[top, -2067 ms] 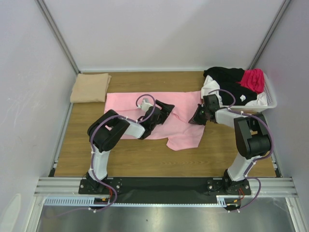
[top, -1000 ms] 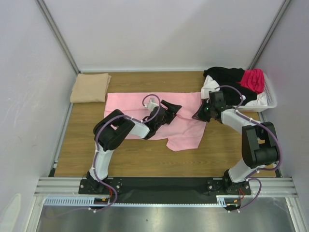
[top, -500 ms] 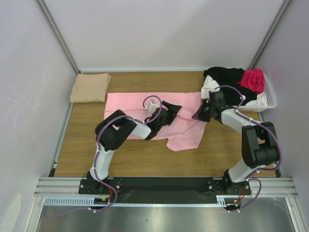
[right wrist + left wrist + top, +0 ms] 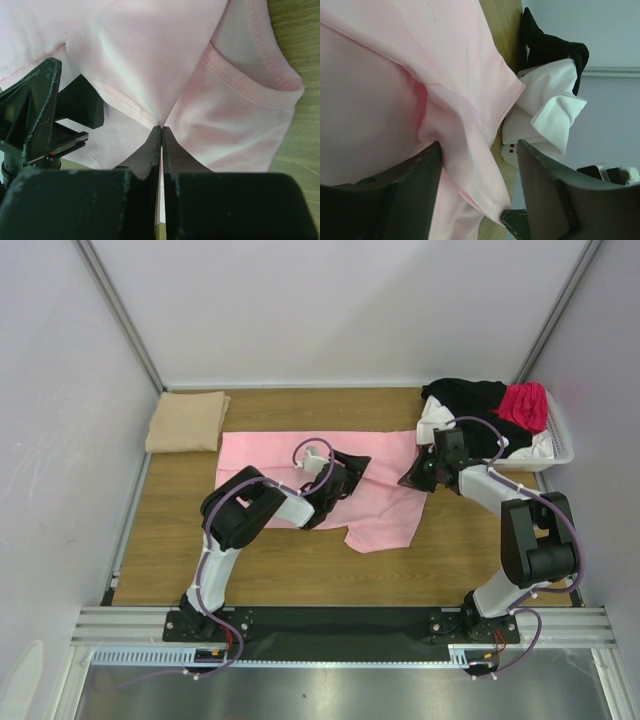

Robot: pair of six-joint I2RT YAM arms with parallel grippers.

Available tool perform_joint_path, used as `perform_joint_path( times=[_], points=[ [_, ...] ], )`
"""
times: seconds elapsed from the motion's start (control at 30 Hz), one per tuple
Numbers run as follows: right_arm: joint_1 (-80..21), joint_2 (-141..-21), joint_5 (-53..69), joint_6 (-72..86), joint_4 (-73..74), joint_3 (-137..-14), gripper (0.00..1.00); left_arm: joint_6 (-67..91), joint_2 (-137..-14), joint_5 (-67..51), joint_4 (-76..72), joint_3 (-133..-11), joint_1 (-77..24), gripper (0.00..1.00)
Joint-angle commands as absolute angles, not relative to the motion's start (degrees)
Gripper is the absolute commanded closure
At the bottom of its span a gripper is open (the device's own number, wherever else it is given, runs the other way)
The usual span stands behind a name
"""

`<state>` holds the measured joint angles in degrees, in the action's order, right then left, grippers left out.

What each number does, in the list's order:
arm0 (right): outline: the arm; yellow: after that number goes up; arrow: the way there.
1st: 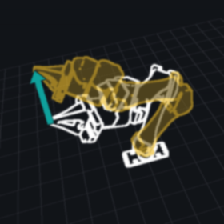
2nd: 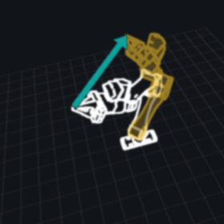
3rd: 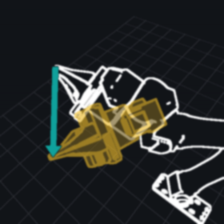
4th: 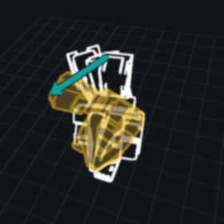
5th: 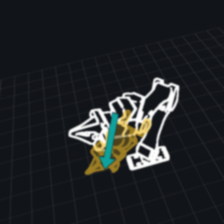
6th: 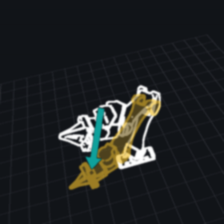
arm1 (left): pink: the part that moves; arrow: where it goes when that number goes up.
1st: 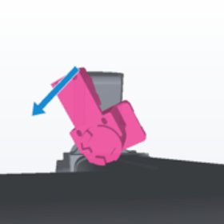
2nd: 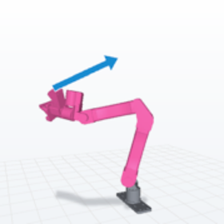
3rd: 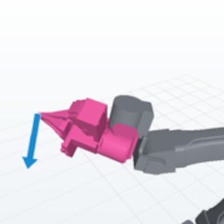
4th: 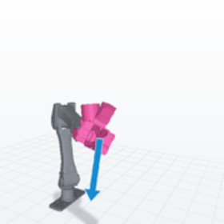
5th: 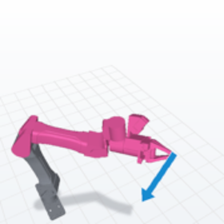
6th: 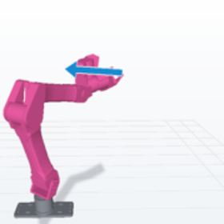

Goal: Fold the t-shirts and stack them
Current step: Fold the tshirt

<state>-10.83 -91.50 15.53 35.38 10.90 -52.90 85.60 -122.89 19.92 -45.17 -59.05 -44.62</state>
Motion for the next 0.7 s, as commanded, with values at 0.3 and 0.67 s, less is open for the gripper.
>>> perform_joint_path(
  times=[0.3,0.67],
  points=[
    [-10.02,-90.79,16.00,34.37,10.37,-52.82,1.00,86.40,-117.78,25.31,-46.51,-56.08,-44.03,0.55],
    [-9.93,-91.14,16.17,34.37,10.11,-52.91,1.00,87.27,-114.35,26.37,-30.44,-58.45,-44.03,0.76]
  ],
)
